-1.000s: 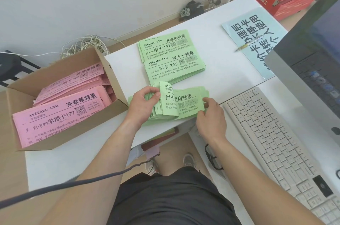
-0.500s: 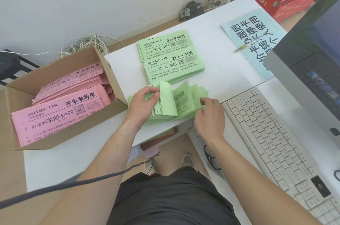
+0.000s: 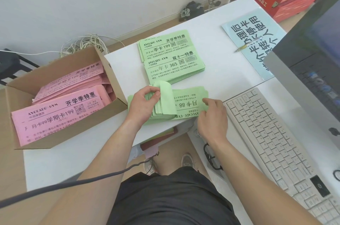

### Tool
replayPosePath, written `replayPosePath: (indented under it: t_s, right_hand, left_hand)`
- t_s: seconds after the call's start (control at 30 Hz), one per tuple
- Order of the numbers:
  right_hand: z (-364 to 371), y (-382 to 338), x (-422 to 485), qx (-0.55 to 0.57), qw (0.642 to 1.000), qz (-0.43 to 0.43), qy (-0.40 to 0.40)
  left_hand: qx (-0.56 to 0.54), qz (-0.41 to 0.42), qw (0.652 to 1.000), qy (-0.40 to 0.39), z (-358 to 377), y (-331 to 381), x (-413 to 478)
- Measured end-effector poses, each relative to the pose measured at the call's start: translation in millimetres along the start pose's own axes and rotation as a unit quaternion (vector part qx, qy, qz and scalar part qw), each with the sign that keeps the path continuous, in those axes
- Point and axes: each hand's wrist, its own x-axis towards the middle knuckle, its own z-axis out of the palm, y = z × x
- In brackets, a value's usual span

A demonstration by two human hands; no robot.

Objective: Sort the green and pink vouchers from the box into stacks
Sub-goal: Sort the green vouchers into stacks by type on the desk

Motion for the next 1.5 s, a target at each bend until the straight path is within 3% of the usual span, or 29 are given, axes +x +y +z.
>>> replayPosePath:
  t_s: [0.5, 0.6, 0.8, 1.17, 1.33, 1.43, 1.5]
  right_hand:
    - [2.5, 8.9, 4.8, 0.010, 0.999, 0.003, -0.039]
    - [1.3, 1.0, 6.3, 0.002, 0.999, -0.030, -0.030]
    - [11.2, -57.9, 11.9, 0.150, 0.970, -0.108, -0.157]
    - [19.0, -70.4, 12.8, 0.238, 0.953, -0.081, -0.169]
    - [7.0, -60.7, 27.4, 0.189, 0.949, -0.130, -0.215]
    - [1.1, -39.8, 39.7, 0.044, 0.968, -0.168, -0.182]
    - [0.1, -24.7, 41.7, -0.065, 0.958, -0.205, -0.188]
  left_hand:
    - [0.062, -0.008, 0.998, 0.011, 1.3, 7.7, 1.4]
    - [0.078, 0.002, 0.997, 0.022, -2.8, 15.2, 1.0]
    - [0.108, 0.014, 0.994, 0.029, -8.3, 23.5, -3.3]
    - [0.136, 0.009, 0.991, 0.008, -10.5, 47.5, -12.9]
    - [0.102, -0.084, 0.991, 0.009, -22.0, 52.5, -7.8]
    - [0.100, -0.113, 0.988, 0.019, -36.7, 50.8, -3.1]
    - [0.103, -0.116, 0.988, 0.028, -47.6, 54.1, -0.1]
